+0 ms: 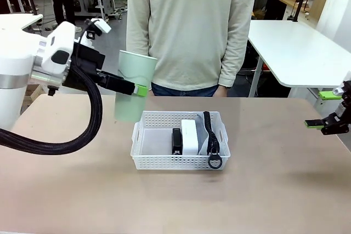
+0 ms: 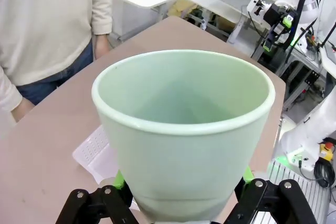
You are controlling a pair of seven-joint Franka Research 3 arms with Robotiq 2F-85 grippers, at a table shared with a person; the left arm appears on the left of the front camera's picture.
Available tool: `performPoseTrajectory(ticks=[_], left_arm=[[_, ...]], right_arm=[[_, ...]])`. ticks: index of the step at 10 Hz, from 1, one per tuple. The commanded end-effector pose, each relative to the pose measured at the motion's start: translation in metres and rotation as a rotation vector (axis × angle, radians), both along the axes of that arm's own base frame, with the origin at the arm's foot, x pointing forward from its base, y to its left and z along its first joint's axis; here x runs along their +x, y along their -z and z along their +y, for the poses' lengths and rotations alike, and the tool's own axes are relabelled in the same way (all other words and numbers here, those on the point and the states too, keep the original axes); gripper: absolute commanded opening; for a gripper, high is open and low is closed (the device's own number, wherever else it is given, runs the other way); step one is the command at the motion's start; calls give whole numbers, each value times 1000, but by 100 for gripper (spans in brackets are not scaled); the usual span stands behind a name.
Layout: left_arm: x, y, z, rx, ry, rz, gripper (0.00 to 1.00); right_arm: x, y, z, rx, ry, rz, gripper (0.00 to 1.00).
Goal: Efficiently arrange items inside the basket to fit them all.
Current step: Pick up the Reusable plastic cup and place it inside the Organizing basket.
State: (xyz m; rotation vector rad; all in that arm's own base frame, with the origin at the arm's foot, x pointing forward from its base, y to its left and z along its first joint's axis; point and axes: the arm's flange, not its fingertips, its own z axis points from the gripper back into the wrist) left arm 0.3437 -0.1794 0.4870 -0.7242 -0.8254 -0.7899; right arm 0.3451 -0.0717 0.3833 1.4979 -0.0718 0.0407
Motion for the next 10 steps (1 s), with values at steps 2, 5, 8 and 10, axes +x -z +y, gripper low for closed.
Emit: performPoseTrajectory(ticks=[2,5,8,10], left_arm=[[-6,6,-36,149,-67,203,86],[-1,-4,-105,424,-153,273,86],[35,17,-133,576,-275,523,86],[57,20,-141,545,-347,600,86]], right_arm=[[-1,-3,-1,10,-2,-13,100],[-1,-3,-1,10,-2,-13,100],[-1,-3,-1,10,-2,-13,100],[-1,-3,-1,10,-2,-13,100]])
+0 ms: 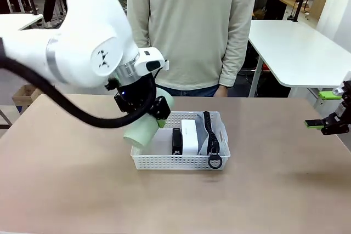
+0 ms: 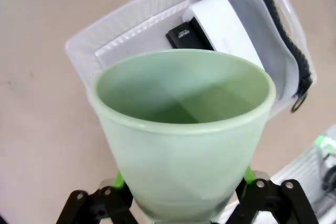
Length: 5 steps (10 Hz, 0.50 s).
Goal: Efficiently arrange items inside the basket to fit them all.
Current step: Pick up the Reusable plastic cup and place it inside the Organizing basket.
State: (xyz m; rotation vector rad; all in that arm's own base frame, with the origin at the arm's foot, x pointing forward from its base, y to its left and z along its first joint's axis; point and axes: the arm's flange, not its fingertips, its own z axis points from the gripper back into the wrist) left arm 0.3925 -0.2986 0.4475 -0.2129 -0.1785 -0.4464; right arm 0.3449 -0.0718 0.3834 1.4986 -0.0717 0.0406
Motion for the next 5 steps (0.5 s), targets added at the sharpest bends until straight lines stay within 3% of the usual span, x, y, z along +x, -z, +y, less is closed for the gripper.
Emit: performPoseTrajectory(ticks=[1,2,3,5], left_arm=[[23,-21,-27,-58,-93,59,86],[35,-19,-31,27,-253,95,86],[38,-13,-37,88,-316,151,86],[37,-2,-44,196,-374,194,86]], right_arm=[[-1,-3,-1,9,-2,-13,100],[-1,-3,-1,9,-2,-13,100],[-1,-3,-1,9,-2,-13,100],[-1,-3,-1,9,-2,-13,100]])
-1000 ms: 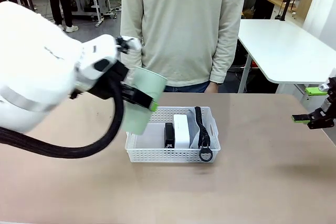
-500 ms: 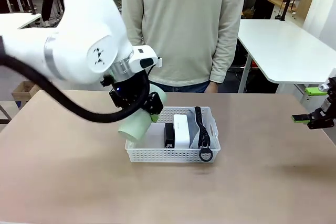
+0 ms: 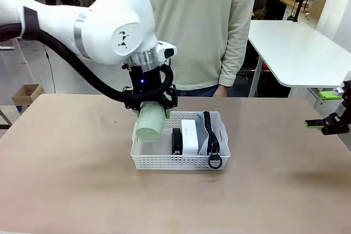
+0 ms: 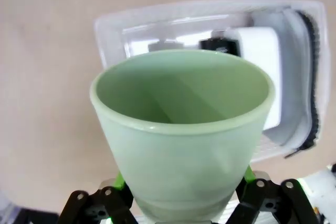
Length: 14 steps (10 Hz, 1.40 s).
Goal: Efficiently arrange items inside the basket to fit them all.
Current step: Pick up the Reusable plastic cup and place it inside the Organizing basket.
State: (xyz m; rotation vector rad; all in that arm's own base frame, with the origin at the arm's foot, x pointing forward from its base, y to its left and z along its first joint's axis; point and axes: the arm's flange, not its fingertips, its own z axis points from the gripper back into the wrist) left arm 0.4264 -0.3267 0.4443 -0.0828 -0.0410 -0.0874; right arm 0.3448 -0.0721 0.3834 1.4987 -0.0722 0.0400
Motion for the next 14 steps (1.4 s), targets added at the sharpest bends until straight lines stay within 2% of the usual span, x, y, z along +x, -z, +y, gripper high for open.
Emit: performPoseTrajectory(ticks=[1,2,3,4,5,8,11,13,14], left_arm=[[2,-2,-16,97,-78,97,86],[0,0,0,0,0,0,86],[0,0,0,0,0,0,86],[-4,9,-7,58,-44,46,86],[-4,13,-6,88,-113,13,86],[-9,29,-13,93,-175,-122,86],[-1,51,-16,101,-150,-126,86],[11,65,-20,113,-150,-65,86],[12,70,-22,118,-157,-77,86]], right_arm=[[-1,-3,-1,9,-2,-13,100],[-1,-3,-1,9,-2,-13,100],[-1,-3,-1,9,-2,-13,100],[-1,-3,-1,9,-2,-13,100],[-1,-3,-1,9,-2,-13,100],[-1,-3,-1,9,-2,-13,100],[-1,-3,-1,9,-2,-13,100],[-1,-3,-1,9,-2,-13,100],[-1,-3,-1,9,-2,-13,100]])
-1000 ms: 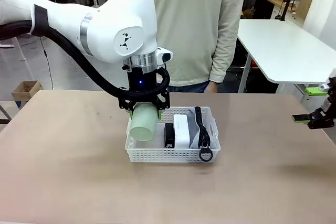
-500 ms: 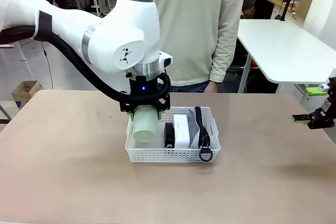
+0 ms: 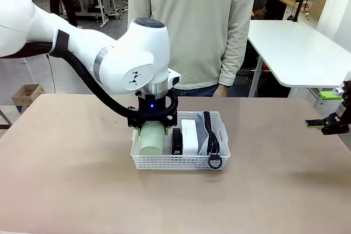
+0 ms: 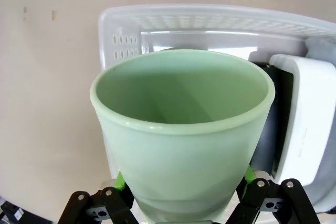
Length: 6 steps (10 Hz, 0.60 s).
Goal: Efficiently arrange items inside the basket to fit them all.
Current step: Pick up the Reusable plastic cup and place it inside the Organizing basket.
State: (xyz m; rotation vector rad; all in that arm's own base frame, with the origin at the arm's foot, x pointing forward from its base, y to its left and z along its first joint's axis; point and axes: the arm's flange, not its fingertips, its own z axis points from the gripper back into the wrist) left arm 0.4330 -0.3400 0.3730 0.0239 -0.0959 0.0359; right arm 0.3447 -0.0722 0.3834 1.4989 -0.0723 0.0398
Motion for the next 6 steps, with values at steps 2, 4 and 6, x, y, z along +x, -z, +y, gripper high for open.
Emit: performPoseTrajectory(ticks=[2,4,6], left_arm=[[9,8,-12,48,-42,1,86],[10,15,-16,68,-37,25,86],[10,17,-18,65,-42,30,86]], right_arm=[[-1,-3,-1,9,-2,-13,100],[-1,-3,-1,9,-2,-13,100],[-1,-3,-1,9,-2,-13,100]])
